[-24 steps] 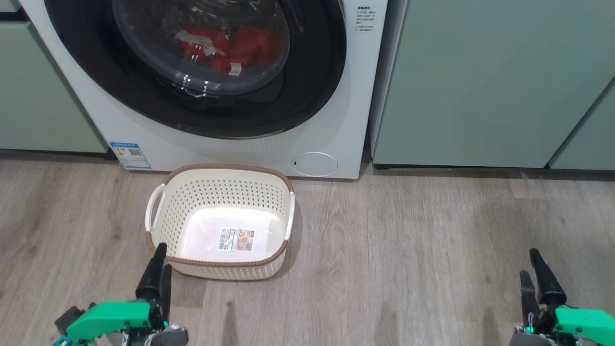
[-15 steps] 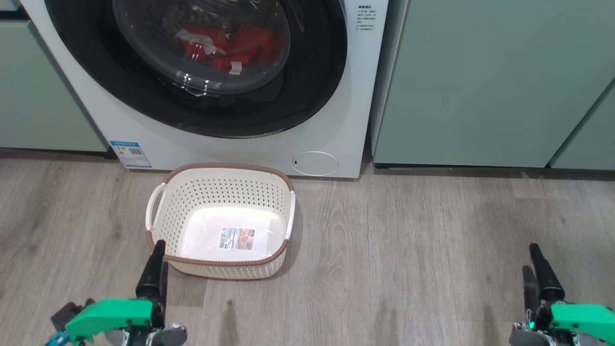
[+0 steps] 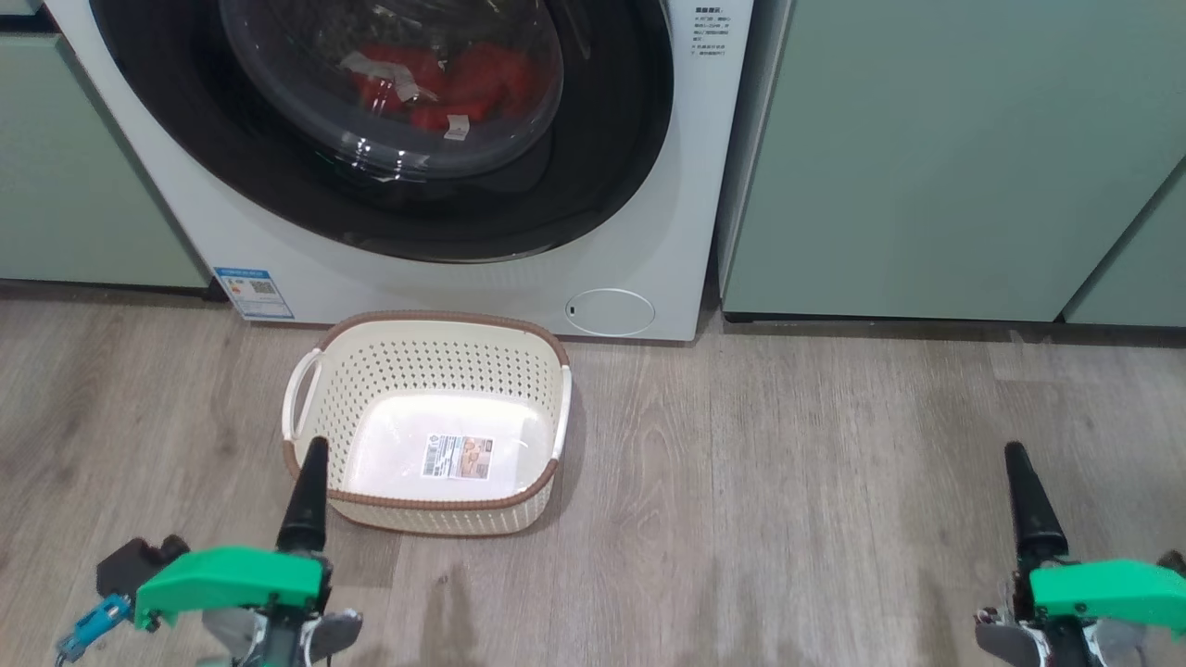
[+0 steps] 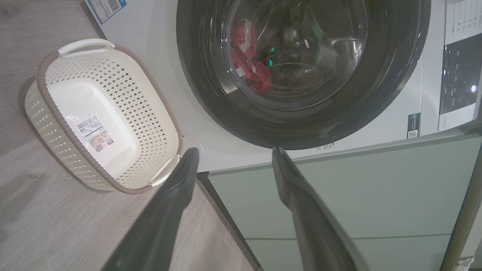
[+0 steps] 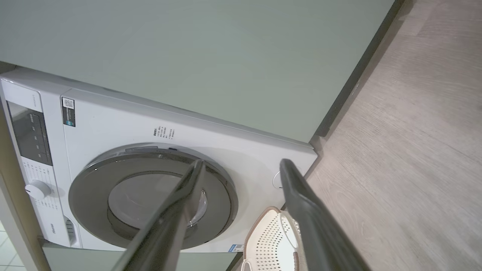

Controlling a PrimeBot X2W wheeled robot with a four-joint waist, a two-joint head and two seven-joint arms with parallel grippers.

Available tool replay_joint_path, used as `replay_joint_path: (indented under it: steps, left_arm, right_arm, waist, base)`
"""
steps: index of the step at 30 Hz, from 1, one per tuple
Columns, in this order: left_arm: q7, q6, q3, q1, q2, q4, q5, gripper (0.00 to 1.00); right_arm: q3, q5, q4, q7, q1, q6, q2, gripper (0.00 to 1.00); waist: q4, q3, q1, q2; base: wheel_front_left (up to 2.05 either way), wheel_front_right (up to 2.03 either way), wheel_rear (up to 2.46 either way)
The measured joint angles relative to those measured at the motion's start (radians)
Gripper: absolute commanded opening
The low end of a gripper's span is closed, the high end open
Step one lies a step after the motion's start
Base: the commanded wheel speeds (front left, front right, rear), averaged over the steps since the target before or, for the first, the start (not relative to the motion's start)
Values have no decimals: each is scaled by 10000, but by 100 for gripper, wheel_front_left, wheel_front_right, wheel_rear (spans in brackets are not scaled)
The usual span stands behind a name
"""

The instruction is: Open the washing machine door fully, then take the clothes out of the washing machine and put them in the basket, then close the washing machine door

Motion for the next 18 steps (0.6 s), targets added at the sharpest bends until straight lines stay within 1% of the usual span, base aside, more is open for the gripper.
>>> replay_joint_path:
  steps: [2, 8, 10, 11, 18]
  left_arm:
    - [-6, 44, -36, -1, 0, -44, 186, 100]
    - [-215, 265, -228, -3, 0, -209, 1225, 100]
    - [-270, 389, -288, -4, 0, -242, 1532, 100]
    - [-337, 493, -357, -11, 4, -261, 1873, 100]
    - [-522, 932, -619, -37, 67, -290, 2922, 100]
  right_arm:
    - [6, -203, -42, -2, -22, 0, 0, 100]
    - [56, -1304, -228, -211, -163, 0, 0, 100]
    - [84, -1689, -267, -280, -162, 0, 0, 100]
    - [150, -2046, -295, -313, -163, 0, 0, 100]
    - [297, -3204, -489, -529, -174, 0, 0, 100]
  waist:
    - [3, 5, 0, 0]
    - [25, 34, 0, 0]
    - [32, 43, 0, 0]
    - [34, 50, 0, 0]
    - [53, 85, 0, 0]
  base:
    - [0, 0, 0]
    - [0, 0, 0]
    - [0, 0, 0]
    - [0, 0, 0]
    - [0, 0, 0]
